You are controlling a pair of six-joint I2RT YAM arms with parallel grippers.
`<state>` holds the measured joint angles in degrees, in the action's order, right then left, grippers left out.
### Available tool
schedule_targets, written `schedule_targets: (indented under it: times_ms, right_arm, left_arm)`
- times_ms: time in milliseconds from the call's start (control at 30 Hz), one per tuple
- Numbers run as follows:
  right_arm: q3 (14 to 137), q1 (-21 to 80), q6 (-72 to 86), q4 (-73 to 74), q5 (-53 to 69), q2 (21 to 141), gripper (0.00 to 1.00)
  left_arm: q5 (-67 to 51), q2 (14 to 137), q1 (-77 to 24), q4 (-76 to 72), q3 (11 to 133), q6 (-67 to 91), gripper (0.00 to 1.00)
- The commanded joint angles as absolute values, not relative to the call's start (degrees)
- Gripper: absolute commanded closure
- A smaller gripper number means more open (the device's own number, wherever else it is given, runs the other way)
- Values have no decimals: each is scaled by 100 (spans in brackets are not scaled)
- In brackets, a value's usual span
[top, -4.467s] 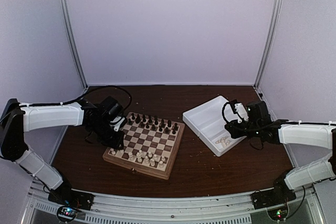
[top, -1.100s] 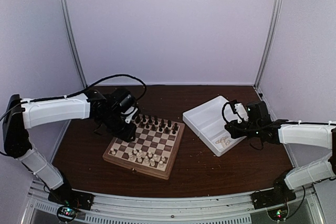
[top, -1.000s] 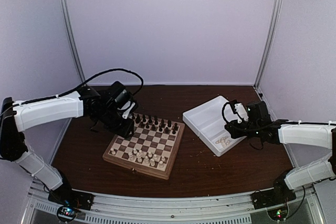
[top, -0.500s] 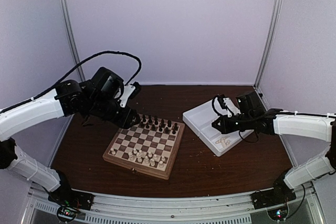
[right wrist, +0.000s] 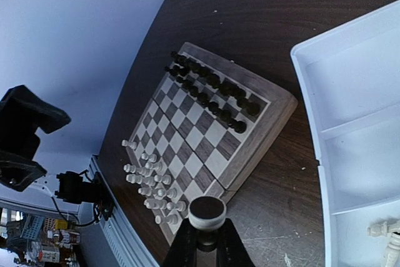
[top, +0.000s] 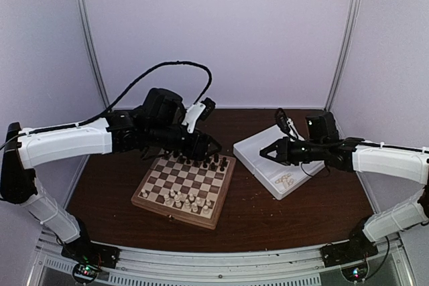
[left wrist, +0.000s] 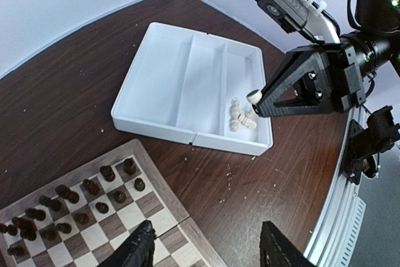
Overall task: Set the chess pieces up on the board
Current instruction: Place the chess piece on the chessboard.
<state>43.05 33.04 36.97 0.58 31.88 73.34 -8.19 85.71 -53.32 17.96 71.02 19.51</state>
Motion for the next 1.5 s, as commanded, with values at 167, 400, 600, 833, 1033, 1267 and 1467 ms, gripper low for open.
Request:
schedule_targets:
  times_ms: [167, 400, 600, 833, 1033, 1267, 1467]
  right_arm:
    - [4462, 3609, 2964, -40, 4198, 6506, 100]
    - [4496, 3943, 2091, 638, 3078, 6199, 100]
    - [4642, 4087, 1665, 1029, 2646, 6252, 100]
    - [4763, 4233, 1424, 1165, 2371, 6360, 100]
    - [4869, 4299, 1317, 1181, 2286, 6528, 100]
    - [4973, 4371, 1210, 1234, 2243, 6622, 100]
    - [4959, 4427, 1133, 1215, 2318, 6601, 100]
  left_arm:
    - [-1697, 9611, -5357, 1029, 8487, 2736, 41]
    - [-2230, 10208, -5359, 1378, 9017, 4887, 36]
    - [-2730, 10411, -5398, 1056, 9007, 5880, 33]
    - [-3203, 10739, -5481, 952, 9211, 6281, 43]
    - [-3359, 10912, -5576, 847, 9272, 6450, 43]
    - [-3436, 11019, -5596, 732, 9273, 6546, 47]
    - [-3488, 11086, -5593, 605, 9272, 6658, 54]
